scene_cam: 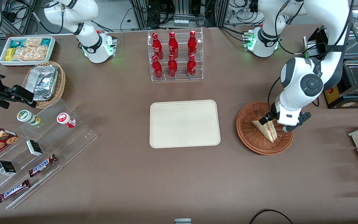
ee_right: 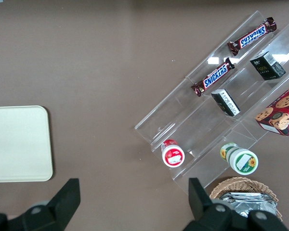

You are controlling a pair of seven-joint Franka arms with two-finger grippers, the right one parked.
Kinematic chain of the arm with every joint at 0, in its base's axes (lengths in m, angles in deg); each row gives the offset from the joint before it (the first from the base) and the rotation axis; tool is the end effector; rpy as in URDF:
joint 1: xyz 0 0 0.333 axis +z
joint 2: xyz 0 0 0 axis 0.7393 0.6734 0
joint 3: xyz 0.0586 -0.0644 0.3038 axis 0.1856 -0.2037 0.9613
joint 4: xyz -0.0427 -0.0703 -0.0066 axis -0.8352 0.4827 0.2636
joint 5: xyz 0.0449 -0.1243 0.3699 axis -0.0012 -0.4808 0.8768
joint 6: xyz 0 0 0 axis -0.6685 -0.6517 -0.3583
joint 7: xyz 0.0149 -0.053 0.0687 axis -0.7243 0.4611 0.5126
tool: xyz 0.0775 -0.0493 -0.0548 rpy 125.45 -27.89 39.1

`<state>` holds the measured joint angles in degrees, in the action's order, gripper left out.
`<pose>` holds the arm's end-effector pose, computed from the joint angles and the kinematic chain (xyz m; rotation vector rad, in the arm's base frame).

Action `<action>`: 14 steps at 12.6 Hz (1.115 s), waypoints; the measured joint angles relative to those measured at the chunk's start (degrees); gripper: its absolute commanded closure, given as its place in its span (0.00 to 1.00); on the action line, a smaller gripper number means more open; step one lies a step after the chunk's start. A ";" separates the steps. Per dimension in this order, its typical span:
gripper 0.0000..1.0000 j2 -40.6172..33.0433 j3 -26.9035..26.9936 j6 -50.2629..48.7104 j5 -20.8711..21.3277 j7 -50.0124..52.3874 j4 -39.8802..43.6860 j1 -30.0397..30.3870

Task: Place sandwich from basket to tray
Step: 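Close the left gripper on the triangular sandwich, then lift the sandwich and carry it with the left gripper over the tray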

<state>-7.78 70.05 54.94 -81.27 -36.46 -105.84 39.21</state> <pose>0.5339 -0.1075 0.3170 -2.9937 -0.9069 0.0563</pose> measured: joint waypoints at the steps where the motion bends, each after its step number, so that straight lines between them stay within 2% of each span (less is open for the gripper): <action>1: 0.00 0.21 0.00 2.26 0.00 0.70 -1.03 -0.02; 6: 0.02 3.56 0.13 8.73 0.00 1.85 -3.36 -0.01; 7: 0.19 4.20 0.17 10.15 0.00 1.93 -3.58 0.00; 8: 0.53 4.90 0.23 11.95 0.00 1.98 -4.01 0.02; 9: 0.75 5.47 0.30 13.14 0.00 2.07 -4.38 0.03; 10: 0.87 5.89 0.34 13.66 0.00 2.09 -4.60 0.04; 11: 0.91 6.12 0.35 13.73 0.00 2.10 -4.70 0.05; 14: 0.93 5.59 0.36 13.68 0.00 2.10 -4.71 0.05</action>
<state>-2.20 70.41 68.62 -81.27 -34.35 -110.55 39.27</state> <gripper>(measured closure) 0.604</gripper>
